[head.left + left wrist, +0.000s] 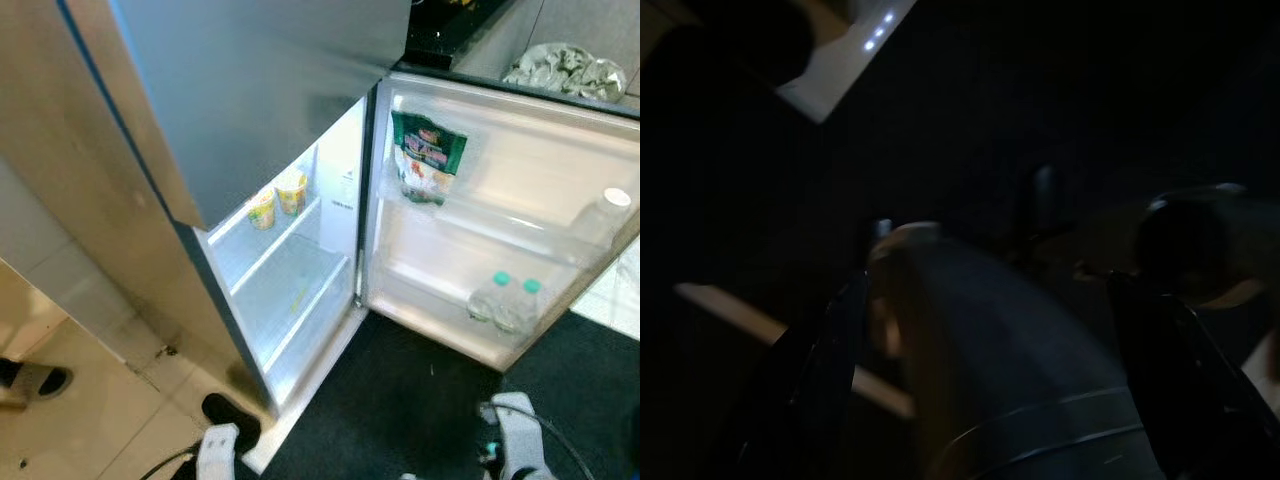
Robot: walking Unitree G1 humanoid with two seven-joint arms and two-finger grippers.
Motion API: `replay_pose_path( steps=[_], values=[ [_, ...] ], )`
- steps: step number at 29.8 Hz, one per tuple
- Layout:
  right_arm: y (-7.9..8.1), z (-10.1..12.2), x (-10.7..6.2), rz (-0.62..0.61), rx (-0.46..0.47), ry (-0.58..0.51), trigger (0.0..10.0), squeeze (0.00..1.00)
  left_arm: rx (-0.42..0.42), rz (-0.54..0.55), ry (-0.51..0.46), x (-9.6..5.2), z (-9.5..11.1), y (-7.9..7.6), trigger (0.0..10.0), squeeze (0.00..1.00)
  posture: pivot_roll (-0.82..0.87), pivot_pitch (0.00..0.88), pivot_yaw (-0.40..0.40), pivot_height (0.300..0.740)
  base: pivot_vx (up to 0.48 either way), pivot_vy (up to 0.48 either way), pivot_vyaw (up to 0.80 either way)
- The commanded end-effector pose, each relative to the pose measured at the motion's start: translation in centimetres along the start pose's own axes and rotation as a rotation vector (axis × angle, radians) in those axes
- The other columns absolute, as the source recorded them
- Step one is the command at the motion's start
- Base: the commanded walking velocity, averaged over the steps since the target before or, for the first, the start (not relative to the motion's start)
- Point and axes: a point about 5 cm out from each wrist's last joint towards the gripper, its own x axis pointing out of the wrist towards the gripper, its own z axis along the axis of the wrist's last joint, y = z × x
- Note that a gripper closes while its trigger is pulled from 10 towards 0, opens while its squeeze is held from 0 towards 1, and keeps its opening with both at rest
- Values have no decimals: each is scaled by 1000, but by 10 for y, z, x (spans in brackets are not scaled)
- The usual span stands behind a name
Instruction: Restocking fridge
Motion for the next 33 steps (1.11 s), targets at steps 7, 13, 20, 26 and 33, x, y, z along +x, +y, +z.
replay_pose_path(
  steps=[7, 13, 20, 26, 33],
  values=[
    [7, 6, 2, 38, -61, -18, 10000, 0, -17, 2, 32, -3, -10, 2, 10000, 0, -39, 45, 17, 740, 0, -430, 776],
    [7, 11, 3, 39, -79, -35, 10000, 0, -18, -3, 29, -2, -9, 1, 10000, 0, -38, 44, 16, 740, 0, -433, 779],
    [6, 17, 4, 38, -87, -59, 10000, 0, -21, -4, 31, -3, -11, 1, 10000, 0, -42, 48, 18, 740, 0, -431, 258],
    [11, 30, 6, 89, -107, -97, 10000, 0, -48, 16, 20, -3, -10, 2, 10000, 0, -42, 53, 18, 740, 0, -59, 0],
    [17, 45, 8, 142, -142, -146, 10000, 0, -49, 7, 14, -3, -8, 2, 10000, 0, -42, 57, 20, 740, 0, 0, 0]
  ],
)
